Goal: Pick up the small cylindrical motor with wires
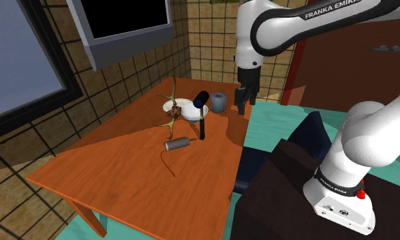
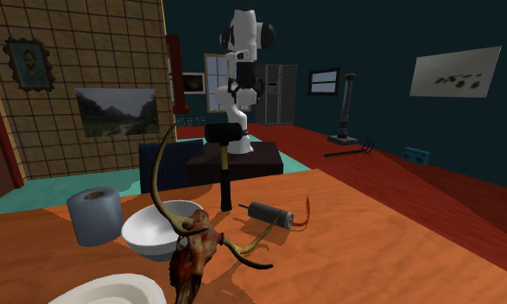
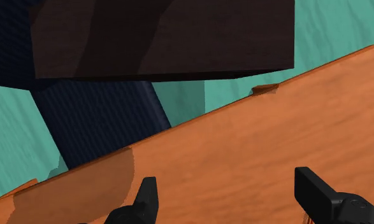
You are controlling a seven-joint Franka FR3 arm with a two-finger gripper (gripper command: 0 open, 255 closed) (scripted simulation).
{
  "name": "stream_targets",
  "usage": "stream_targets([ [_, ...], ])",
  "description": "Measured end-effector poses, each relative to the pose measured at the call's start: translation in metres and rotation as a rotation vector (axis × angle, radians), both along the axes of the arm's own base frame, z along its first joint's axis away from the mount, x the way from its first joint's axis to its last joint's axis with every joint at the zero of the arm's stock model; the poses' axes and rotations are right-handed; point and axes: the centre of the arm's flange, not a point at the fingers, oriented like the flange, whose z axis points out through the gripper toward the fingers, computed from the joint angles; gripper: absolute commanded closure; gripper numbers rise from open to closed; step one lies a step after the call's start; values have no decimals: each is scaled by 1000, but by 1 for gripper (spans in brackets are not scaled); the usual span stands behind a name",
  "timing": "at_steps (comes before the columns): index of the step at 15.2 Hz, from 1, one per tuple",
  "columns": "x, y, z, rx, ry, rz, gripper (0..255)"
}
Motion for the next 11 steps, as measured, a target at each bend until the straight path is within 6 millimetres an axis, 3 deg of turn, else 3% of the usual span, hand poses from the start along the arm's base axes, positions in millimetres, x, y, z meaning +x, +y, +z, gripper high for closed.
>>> stream_targets([
  [11,81,85,-91,-29,-21,-70,0],
])
